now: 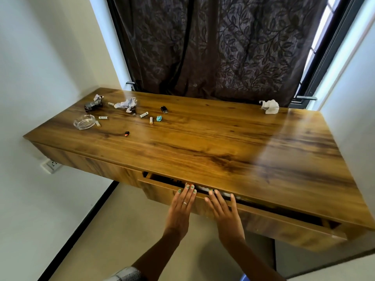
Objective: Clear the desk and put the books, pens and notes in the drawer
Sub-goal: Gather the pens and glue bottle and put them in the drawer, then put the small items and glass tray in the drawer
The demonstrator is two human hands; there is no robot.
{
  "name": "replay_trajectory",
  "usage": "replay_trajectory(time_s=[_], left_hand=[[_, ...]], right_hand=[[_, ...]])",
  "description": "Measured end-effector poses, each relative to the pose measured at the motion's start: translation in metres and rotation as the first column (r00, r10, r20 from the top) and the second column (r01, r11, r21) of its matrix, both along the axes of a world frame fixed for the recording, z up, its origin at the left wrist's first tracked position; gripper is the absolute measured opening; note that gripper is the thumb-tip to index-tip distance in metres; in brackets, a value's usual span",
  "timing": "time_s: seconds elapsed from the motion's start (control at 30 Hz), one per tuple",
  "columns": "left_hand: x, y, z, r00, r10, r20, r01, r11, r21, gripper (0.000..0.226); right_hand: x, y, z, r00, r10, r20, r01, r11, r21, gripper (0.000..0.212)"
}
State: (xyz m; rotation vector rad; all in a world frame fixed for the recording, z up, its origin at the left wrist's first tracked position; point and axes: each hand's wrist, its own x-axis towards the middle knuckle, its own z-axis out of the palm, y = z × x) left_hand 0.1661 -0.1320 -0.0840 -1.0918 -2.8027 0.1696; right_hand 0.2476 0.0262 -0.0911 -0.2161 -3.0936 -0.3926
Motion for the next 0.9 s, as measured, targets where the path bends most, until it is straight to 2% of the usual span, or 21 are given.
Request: replay_trajectory(time_s=[0.1,0.27,0.37,0.43,0.5,0.57,0.63,0.73,0.8,0.9], left_hand=[[-0.011,0.009,0.003,0.999,-0.016,-0.041,0.015,0.999,-0.039,0.090],[-0.022,0.020,0.008,0.997,0.067,-0.032,-0.071,0.982,-0.173,0.116],[-0.019,0.029,0.003,0.989,0.137,-0.063,-0.148,0.964,-0.223,0.103],[-0.015,0.037,0.000,0.983,0.138,-0.125,-0.171,0.932,-0.321,0.091],[-0.013,0.038,0.000,0.982,0.112,-0.149,-0.163,0.906,-0.391,0.088],[-0.014,0.034,0.001,0.981,0.104,-0.163,-0.155,0.928,-0.339,0.091],[-0.016,0.027,0.005,0.985,0.091,-0.148,-0.118,0.976,-0.183,0.095],[-0.012,0.012,0.008,0.999,0.006,-0.044,-0.008,0.999,-0.050,0.085],[-0.010,0.003,0.013,1.000,-0.024,0.015,0.024,1.000,-0.009,0.083],[-0.011,-0.019,0.014,0.997,0.006,0.083,-0.007,1.000,0.008,0.083]], right_hand=[[-0.009,0.006,0.008,0.999,-0.037,0.028,0.034,0.993,0.114,0.102],[-0.021,0.014,0.012,0.994,-0.049,0.095,0.030,0.982,0.187,0.097],[-0.025,0.015,0.010,0.991,-0.031,0.127,0.011,0.988,0.157,0.094],[-0.027,0.014,0.010,0.990,-0.030,0.141,0.008,0.989,0.150,0.094],[-0.028,0.014,0.012,0.991,-0.036,0.133,0.015,0.988,0.157,0.094],[-0.027,0.014,0.010,0.992,-0.029,0.124,0.008,0.986,0.167,0.094],[-0.025,0.009,0.010,0.994,-0.036,0.100,0.022,0.991,0.130,0.095],[-0.022,-0.008,0.005,0.999,-0.020,-0.033,0.016,0.995,-0.101,0.093],[-0.023,-0.018,0.003,0.993,0.027,-0.112,-0.047,0.982,-0.185,0.095],[-0.037,-0.041,0.006,0.982,0.071,-0.175,-0.110,0.968,-0.228,0.092]])
